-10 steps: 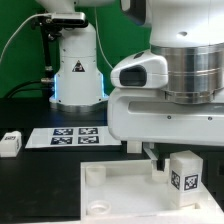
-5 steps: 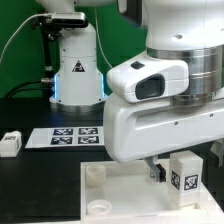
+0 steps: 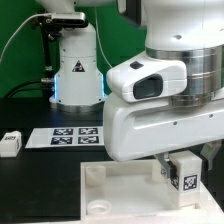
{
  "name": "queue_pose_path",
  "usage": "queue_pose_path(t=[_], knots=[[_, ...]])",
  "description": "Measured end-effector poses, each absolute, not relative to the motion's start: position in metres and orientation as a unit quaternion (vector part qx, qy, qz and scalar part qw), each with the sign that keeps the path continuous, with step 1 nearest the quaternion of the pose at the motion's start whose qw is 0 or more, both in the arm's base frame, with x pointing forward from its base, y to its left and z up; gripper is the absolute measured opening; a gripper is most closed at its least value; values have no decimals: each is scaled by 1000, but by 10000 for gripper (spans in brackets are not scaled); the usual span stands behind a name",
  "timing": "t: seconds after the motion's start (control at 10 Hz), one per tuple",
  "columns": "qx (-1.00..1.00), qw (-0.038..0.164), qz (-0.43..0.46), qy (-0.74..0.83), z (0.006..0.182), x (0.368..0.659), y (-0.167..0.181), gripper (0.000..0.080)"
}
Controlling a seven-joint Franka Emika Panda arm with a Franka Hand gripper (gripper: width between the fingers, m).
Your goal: Assemble one leg
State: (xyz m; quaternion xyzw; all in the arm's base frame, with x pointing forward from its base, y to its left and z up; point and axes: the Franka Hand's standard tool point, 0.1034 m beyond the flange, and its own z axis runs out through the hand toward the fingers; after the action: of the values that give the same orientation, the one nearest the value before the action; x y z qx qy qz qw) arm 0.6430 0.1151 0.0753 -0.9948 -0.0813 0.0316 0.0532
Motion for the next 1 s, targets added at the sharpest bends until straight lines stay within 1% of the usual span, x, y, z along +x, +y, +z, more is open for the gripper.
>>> queue_pose_path(t=[0.2, 0.3, 0.7, 1.0], knots=[[-998, 51, 36, 5, 75, 643, 115, 293], [-993, 43, 37, 102, 75, 643, 116, 293], [-909, 24, 52, 412, 73, 642, 116, 293], [-844, 18, 55, 534, 73, 642, 117, 294]])
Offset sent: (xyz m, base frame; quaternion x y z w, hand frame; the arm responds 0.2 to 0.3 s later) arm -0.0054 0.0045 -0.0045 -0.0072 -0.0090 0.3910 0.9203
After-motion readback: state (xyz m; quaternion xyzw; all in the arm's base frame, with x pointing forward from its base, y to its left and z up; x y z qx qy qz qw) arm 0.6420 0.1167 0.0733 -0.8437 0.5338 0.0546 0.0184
